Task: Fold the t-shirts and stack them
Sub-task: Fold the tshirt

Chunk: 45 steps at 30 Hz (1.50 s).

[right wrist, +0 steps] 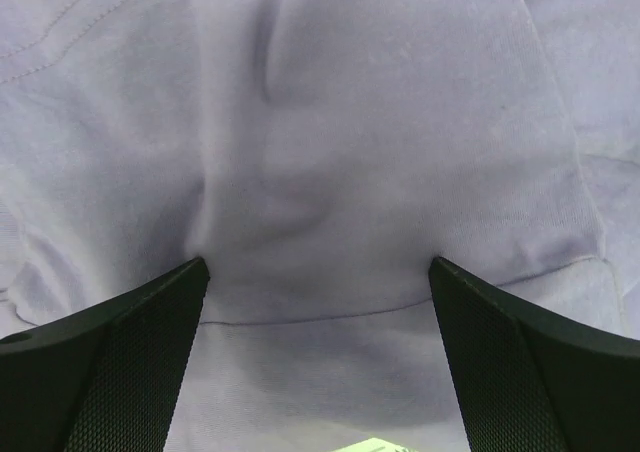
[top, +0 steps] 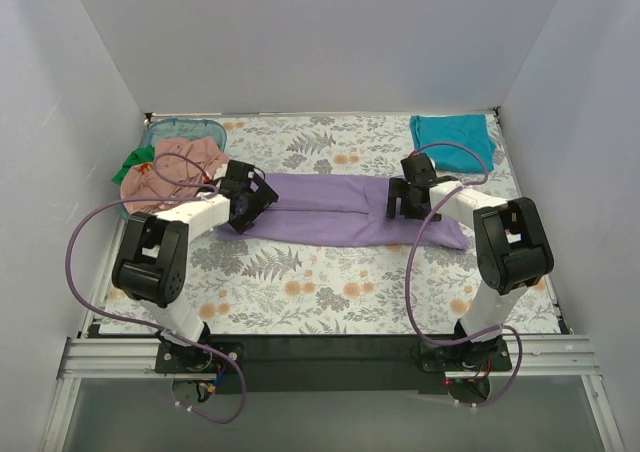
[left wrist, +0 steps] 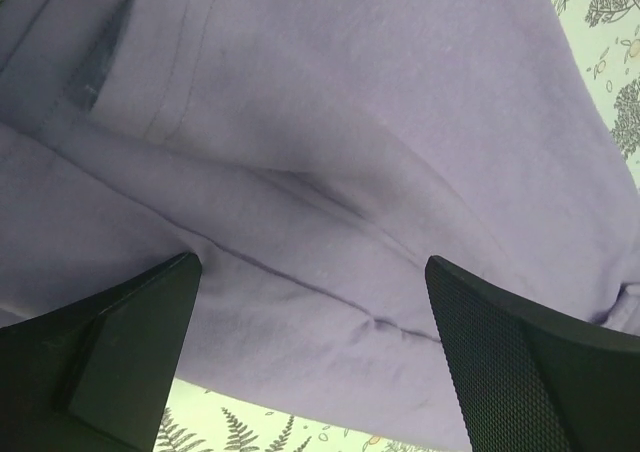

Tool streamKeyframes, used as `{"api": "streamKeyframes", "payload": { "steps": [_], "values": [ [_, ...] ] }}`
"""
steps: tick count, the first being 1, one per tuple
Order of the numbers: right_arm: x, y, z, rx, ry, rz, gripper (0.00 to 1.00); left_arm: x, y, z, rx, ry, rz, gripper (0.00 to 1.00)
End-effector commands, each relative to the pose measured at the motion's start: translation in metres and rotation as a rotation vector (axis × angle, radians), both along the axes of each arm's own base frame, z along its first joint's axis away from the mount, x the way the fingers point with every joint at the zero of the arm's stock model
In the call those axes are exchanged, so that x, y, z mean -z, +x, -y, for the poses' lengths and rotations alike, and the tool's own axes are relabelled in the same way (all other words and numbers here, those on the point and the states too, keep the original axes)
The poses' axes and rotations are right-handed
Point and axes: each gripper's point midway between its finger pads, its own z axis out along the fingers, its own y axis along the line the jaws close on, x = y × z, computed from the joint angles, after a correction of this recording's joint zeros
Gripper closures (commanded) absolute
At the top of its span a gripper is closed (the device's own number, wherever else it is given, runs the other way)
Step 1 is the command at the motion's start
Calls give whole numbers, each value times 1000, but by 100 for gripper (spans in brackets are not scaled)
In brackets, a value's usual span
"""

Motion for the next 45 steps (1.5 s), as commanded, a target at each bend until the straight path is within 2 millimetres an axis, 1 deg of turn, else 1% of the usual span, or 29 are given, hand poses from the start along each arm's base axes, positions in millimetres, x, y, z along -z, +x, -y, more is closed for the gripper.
{"api": "streamKeyframes", "payload": {
  "steps": [1, 5, 6, 8, 9, 10, 11, 12, 13, 15, 16, 17, 18, 19, 20, 22, 23, 27, 29, 30, 32, 33, 34, 36, 40, 42, 43, 44, 45],
  "values": [
    [18, 1, -29, -49, 120, -38, 2, 36, -58, -7, 15, -8, -170, 3],
    [32, 1, -61, -140, 182, -77, 2, 41, -102, -19, -14, -19, -208, 3],
    [34, -1, -71, -168, 200, -87, 1, 42, -119, -23, -28, -24, -222, 3],
    [40, -5, -96, -229, 225, -109, 2, 41, -139, -20, -17, -58, -232, 3],
    [34, 2, -111, -261, 243, -92, 2, 49, -158, -23, -24, -56, -264, 3],
    [33, -1, -129, -308, 246, -90, 2, 39, -164, -20, -28, -85, -237, 3],
    [41, -3, -139, -333, 247, -107, 2, 38, -170, -21, -31, -91, -233, 3],
    [30, 7, -159, -374, 281, -80, 1, 36, -177, -21, -38, -101, -225, 3],
    [29, 4, -175, -412, 295, -82, 1, 34, -187, -23, -48, -115, -210, 3],
    [36, 7, -196, -457, 335, -104, 2, 30, -199, -14, -21, -185, -209, 3],
    [23, 21, -215, -486, 357, -60, 2, 34, -209, -14, -14, -196, -221, 3],
    [34, 24, -222, -495, 355, -73, 2, 27, -211, -9, -6, -236, -194, 3],
    [33, 25, -233, -524, 375, -73, 2, 27, -214, -7, -8, -254, -195, 3],
    [20, 40, -246, -541, 399, -35, 2, 27, -217, -5, -3, -273, -194, 3],
    [29, 42, -252, -550, 407, -48, 2, 29, -221, -4, -5, -287, -197, 3],
    [25, 56, -264, -575, 426, -22, 2, 31, -226, -1, 11, -300, -208, 3],
    [23, 72, -271, -575, 425, 7, 2, 32, -228, 0, 16, -302, -216, 3],
    [23, 108, -271, -583, 385, 49, 2, 35, -237, 11, 64, -331, -271, 2],
    [25, 122, -261, -565, 386, 56, 1, 36, -241, 19, 93, -346, -284, 2],
    [19, 130, -260, -574, 403, 73, 2, 37, -244, 22, 105, -351, -290, 2],
    [19, 147, -243, -551, 403, 91, 2, 36, -250, 35, 145, -385, -304, 3],
    [11, 158, -240, -553, 414, 115, 2, 36, -253, 41, 164, -402, -311, 3],
    [10, 167, -229, -538, 425, 120, 2, 35, -257, 51, 193, -425, -320, 2],
    [8, 178, -221, -539, 463, 128, 2, 34, -258, 63, 229, -443, -313, 2],
    [13, 188, -218, -539, 482, 136, 2, 30, -269, 97, 341, -408, -339, 2],
    [22, 194, -214, -527, 473, 136, 2, 24, -262, 117, 372, -388, -328, 2],
    [22, 199, -212, -521, 472, 148, 2, 22, -268, 128, 417, -378, -330, 2],
    [24, 204, -212, -513, 476, 159, 2, 12, -261, 143, 433, -391, -309, 2],
    [23, 211, -207, -499, 477, 173, 2, 19, -262, 149, 437, -364, -324, 2]
  ]
}}
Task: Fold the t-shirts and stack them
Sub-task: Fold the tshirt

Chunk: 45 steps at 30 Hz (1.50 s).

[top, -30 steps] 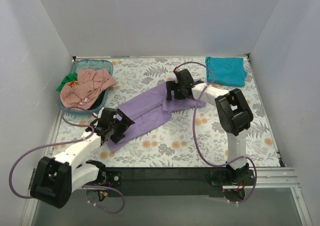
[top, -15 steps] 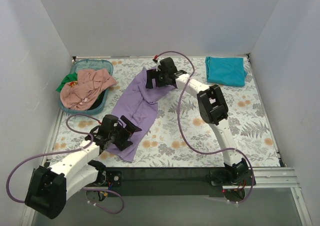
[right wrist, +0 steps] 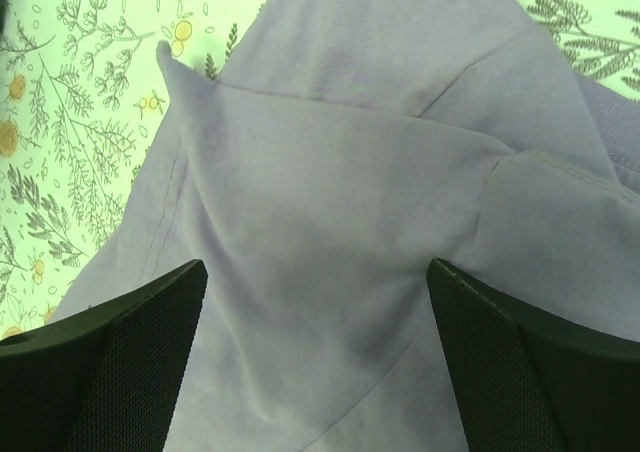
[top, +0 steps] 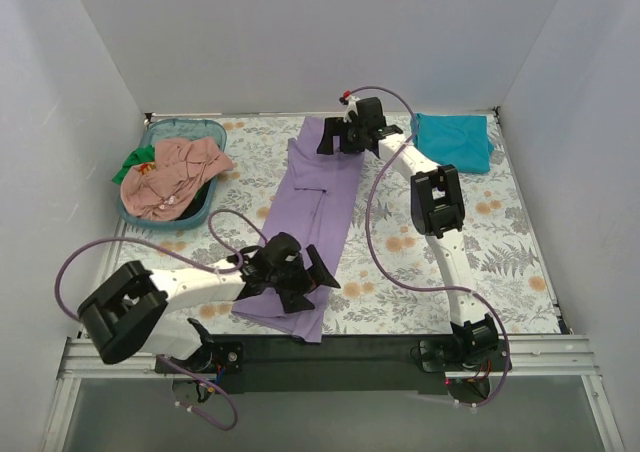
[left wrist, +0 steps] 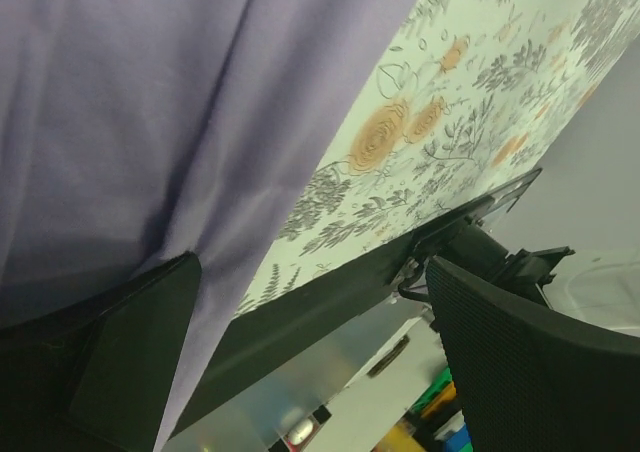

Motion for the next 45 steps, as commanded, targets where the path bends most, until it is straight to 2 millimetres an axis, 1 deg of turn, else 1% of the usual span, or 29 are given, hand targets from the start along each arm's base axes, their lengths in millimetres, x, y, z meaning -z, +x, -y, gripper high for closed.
{"api": "streamKeyframes", "payload": {
  "steps": [1, 2, 8, 9, 12, 13, 14, 15, 16, 17, 19, 20, 22, 23, 24, 25, 26, 28, 29, 30, 31, 32, 34, 35, 36, 37, 39, 42, 45],
  "values": [
    [46, 5, 14, 34, -54, -54, 2, 28, -23, 6, 39, 141, -72, 2],
    [46, 9, 15, 40, -47, -39, 2, 20, -18, 19, 45, 128, -58, 2],
    [22, 44, 27, 113, 45, 54, 2, 19, -23, 65, 88, 135, -48, 2],
    [12, 51, 27, 120, 51, 81, 2, 8, -18, 80, 100, 105, -25, 2],
    [-17, 57, 23, 105, 72, 139, 2, -1, -23, 100, 161, 104, 24, 2],
    [-25, 56, 24, 101, 70, 153, 2, -14, -22, 112, 180, 88, 60, 2],
    [-55, 56, 24, 97, 86, 192, 2, -18, -21, 114, 183, 93, 80, 2],
    [-64, 49, 22, 77, 90, 194, 2, -20, -21, 111, 180, 118, 86, 2],
    [-101, 44, 21, 57, 106, 247, 1, -28, -18, 113, 166, 127, 126, 2],
    [-119, 40, 23, 50, 112, 268, 2, -38, -17, 111, 158, 119, 148, 2],
    [-138, 23, 23, 14, 124, 271, 2, -43, -16, 99, 131, 150, 175, 2],
    [-176, 12, 25, -2, 142, 319, 2, -55, -13, 94, 116, 133, 205, 2],
    [-208, -16, 25, -46, 161, 337, 2, -62, -13, 83, 106, 143, 223, 2],
    [-214, -26, 28, -47, 161, 332, 2, -72, -10, 75, 81, 140, 253, 2],
    [-218, -38, 28, -57, 151, 325, 2, -69, -11, 60, 64, 189, 242, 2],
    [-245, -58, 35, -54, 154, 360, 2, -70, -10, 49, 37, 211, 252, 2],
    [-217, -74, 43, -37, 116, 292, 1, -67, -9, 36, 16, 246, 260, 2],
    [-197, -101, 58, 14, 30, 270, 2, -65, -1, -7, -103, 365, 277, 2],
    [-178, -134, 75, 42, -16, 229, 2, -61, 0, -24, -137, 410, 269, 2],
    [-171, -149, 83, 80, -57, 229, 2, -46, -5, -56, -164, 514, 240, 2],
    [-161, -168, 89, 97, -77, 211, 2, -48, 0, -72, -225, 528, 241, 2],
    [-135, -201, 109, 135, -130, 175, 2, -43, 1, -86, -248, 554, 229, 2],
    [-111, -248, 101, 116, -158, 136, 2, -32, 7, -113, -305, 581, 189, 2],
    [-117, -268, 100, 111, -140, 154, 2, -30, 10, -120, -324, 585, 181, 2],
    [-87, -303, 92, 70, -199, 119, 2, -27, 14, -124, -338, 577, 179, 2],
    [-82, -320, 87, 47, -211, 123, 2, -19, 17, -138, -366, 598, 152, 2],
    [-74, -358, 78, 19, -243, 128, 2, -16, 17, -146, -375, 601, 145, 2],
    [-58, -403, 64, -89, -257, 100, 2, -14, 19, -152, -394, 591, 147, 2],
    [-48, -434, 52, -161, -314, 80, 2, -10, 19, -158, -419, 591, 145, 2]
  ]
}}
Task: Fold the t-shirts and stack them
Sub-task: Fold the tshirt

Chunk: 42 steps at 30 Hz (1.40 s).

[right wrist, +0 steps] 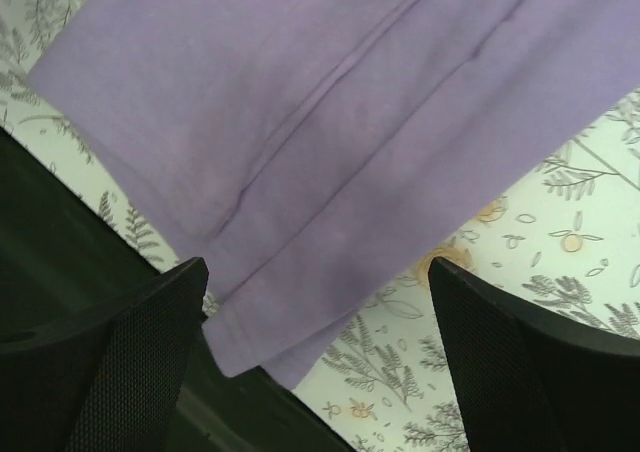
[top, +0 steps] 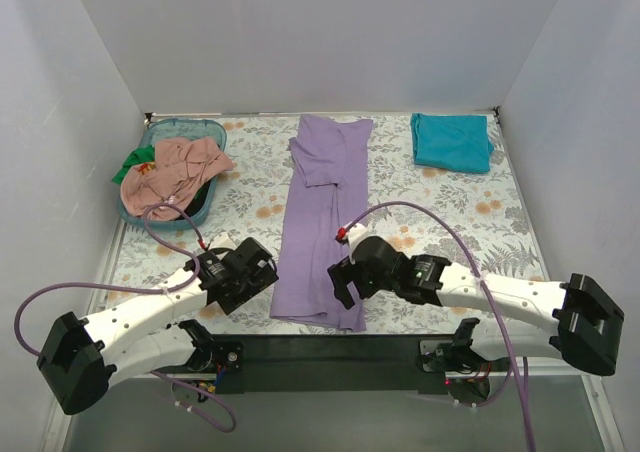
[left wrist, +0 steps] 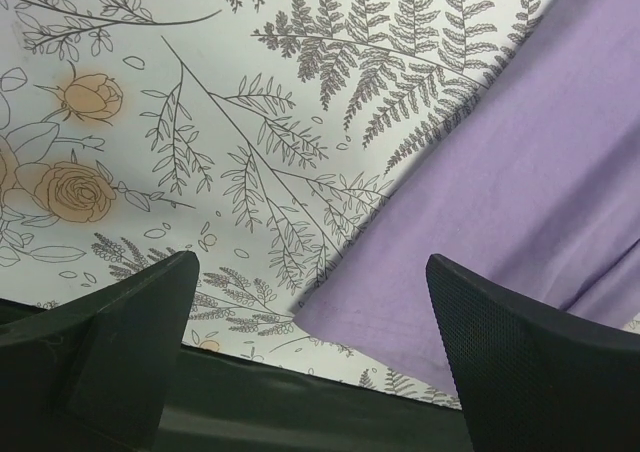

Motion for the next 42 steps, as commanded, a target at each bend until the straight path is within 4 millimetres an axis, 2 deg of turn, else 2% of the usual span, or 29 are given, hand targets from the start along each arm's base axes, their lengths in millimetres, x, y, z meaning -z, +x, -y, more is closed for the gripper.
{"api": "streamKeyframes", "payload": {
  "steps": [1, 3, 4, 5, 7, 8, 11, 14, 23, 31, 38, 42],
  "values": [
    [-11, -8, -14, 44, -29, 48, 3, -1, 4, -6, -89, -23, 29, 2],
    [-4, -18, -14, 15, -101, 60, 8, 2, 2, -9, -86, -13, 21, 2],
    [6, -21, -14, 1, -152, 50, 10, 3, 2, -10, -87, -8, 19, 2],
    [5, -21, -19, -7, -166, 53, 17, 6, -1, -13, -88, 2, 11, 2],
    [20, -30, -19, -53, -252, 34, 30, 9, -2, -13, -81, 6, 2, 2],
    [16, -33, -26, -71, -262, 48, 44, 10, -3, -13, -83, 8, -3, 2],
    [26, -34, -22, -80, -356, 70, 56, 12, -5, -16, -82, 17, -10, 2],
    [30, -39, -24, -99, -387, 55, 59, 12, -5, -16, -82, 18, -11, 2],
    [48, -58, -25, -142, -422, -19, 58, 15, -5, -16, -77, 22, -11, 2],
    [59, -65, -27, -151, -443, -59, 58, 18, -4, -12, -75, 11, -16, 2],
    [54, -67, -29, -133, -416, -68, 81, 17, -3, -12, -73, 14, -16, 2],
    [42, -66, -33, -125, -373, -62, 89, 15, 0, -9, -68, 7, -12, 2]
  ]
}}
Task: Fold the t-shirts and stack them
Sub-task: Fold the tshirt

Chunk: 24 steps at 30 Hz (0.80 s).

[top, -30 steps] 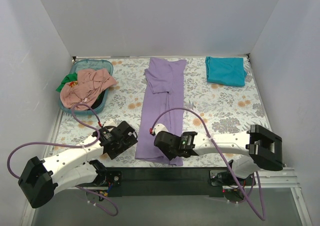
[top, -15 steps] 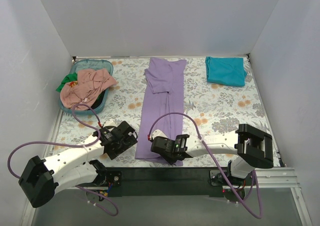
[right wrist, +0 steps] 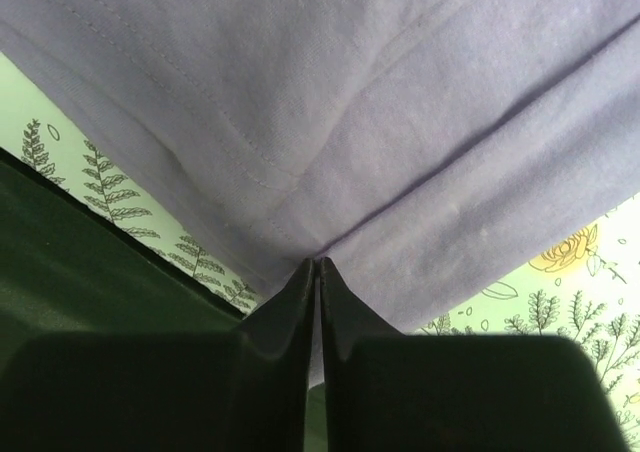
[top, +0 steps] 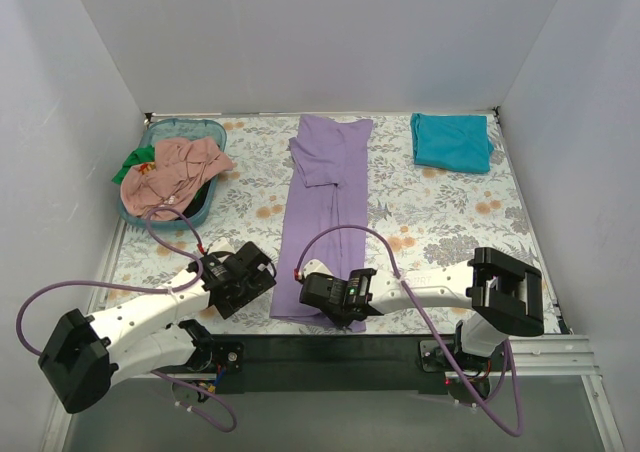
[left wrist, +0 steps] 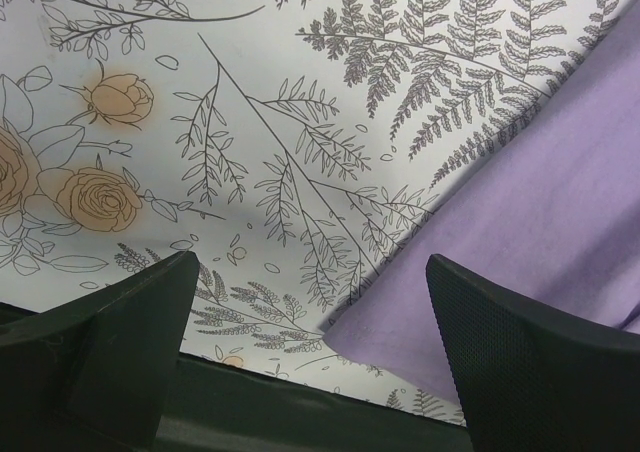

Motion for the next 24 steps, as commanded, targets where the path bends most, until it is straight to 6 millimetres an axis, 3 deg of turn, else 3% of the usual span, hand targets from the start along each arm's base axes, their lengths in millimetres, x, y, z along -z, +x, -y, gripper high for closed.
{"api": "streamKeyframes", "payload": {
  "steps": [1, 5, 10, 13, 14, 16, 18, 24],
  "values": [
    [-23, -1, -10, 20, 78, 6, 91, -2, 6, 2, -49, -19, 17, 2],
    [-34, 0, -9, 42, 123, 19, 99, 0, 7, 3, -48, -17, 11, 2],
    [-43, -5, -14, 8, 188, 0, 99, 2, 7, 5, -39, -11, 0, 2],
    [-36, -16, -13, -46, 169, -44, 92, 4, 6, 5, -39, -10, -3, 2],
    [-32, -22, -11, -72, 157, -64, 81, 4, 6, 5, -39, -8, -5, 2],
    [-26, -27, -10, -105, 132, -76, 78, 6, 5, 3, -39, -4, -7, 2],
    [-22, -32, -10, -125, 114, -94, 66, 6, 5, 3, -39, -1, -9, 2],
    [-9, -23, 3, -101, 5, -55, 54, 8, 3, 2, -39, 4, -16, 2]
  ]
}}
